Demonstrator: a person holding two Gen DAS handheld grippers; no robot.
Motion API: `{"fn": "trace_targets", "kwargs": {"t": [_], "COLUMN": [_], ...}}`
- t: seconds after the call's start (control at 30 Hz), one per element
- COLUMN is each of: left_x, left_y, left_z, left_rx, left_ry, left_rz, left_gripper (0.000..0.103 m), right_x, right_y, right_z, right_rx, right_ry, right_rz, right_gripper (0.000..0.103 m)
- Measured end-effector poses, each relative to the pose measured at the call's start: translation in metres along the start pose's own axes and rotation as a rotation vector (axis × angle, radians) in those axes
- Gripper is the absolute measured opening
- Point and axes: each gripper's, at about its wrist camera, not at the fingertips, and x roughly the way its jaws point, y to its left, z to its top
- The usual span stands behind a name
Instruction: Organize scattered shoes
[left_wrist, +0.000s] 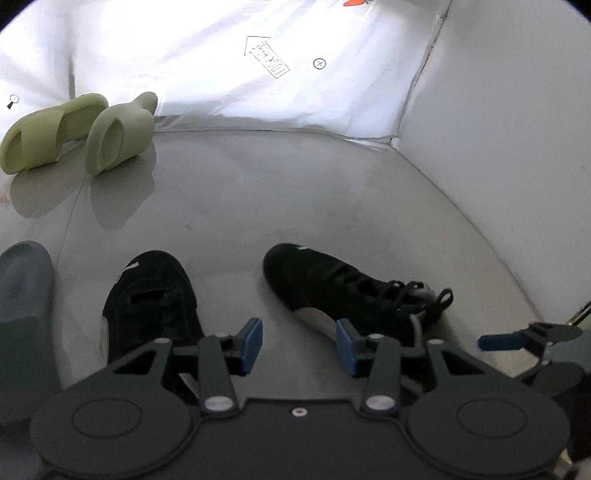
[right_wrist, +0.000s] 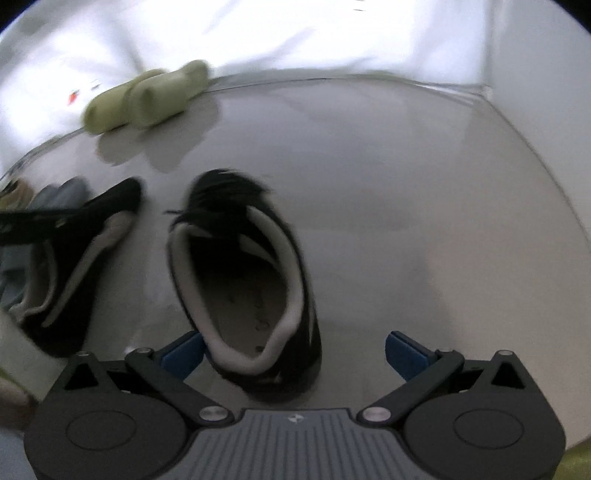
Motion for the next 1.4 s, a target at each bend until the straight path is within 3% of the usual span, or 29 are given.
{"fn": "trace_targets", "kwargs": {"t": [0.2, 0.6, 0.97, 1.1, 1.2, 1.3, 1.4], "left_x": [0.001, 0.008, 0.027, 0.033, 0.031, 0.028, 0.024], "left_y": [0.012, 0.036, 0.079, 0.102, 0.107, 0.108, 0.117], "left_z": [0.005, 0.023, 0.067, 0.088, 0.088, 0.08, 0.069], "left_rx": [-0.037, -0.072, -0.086, -0.164, -0.19, -0.195, -0.271], "left_ry": [-0.016, -0.038, -0.102, -0.093, -0.092, -0.099, -0.098], "left_rz": [0.024, 0.069, 0.118, 0.114, 0.096, 0.107, 0.123], "left_gripper": [0.045, 0.045, 0.045, 0.046, 0.046, 0.046, 0.046], "right_x": [0.006, 0.044, 0.09, 0.111, 0.106, 0.083, 0.08], "right_y": [-0.029, -0.047, -0.04, -0.03, -0.019, -0.023, -0.016], "right_z": [0.012, 0.059, 0.119, 0.146, 0.145, 0.128, 0.119], "right_rx": [0.065, 0.201, 0.288, 0.314, 0.329, 0.439, 0.425], "right_ry": [-0.032, -0.102, -0.144, -0.145, -0.217, -0.325, -0.279], "right_rz": [-0.085, -0.188, -0.161, -0.135, -0.158, -0.02, 0.155], "right_gripper": [0.103, 0.103, 0.103, 0.103, 0.103, 0.103, 0.103]}}
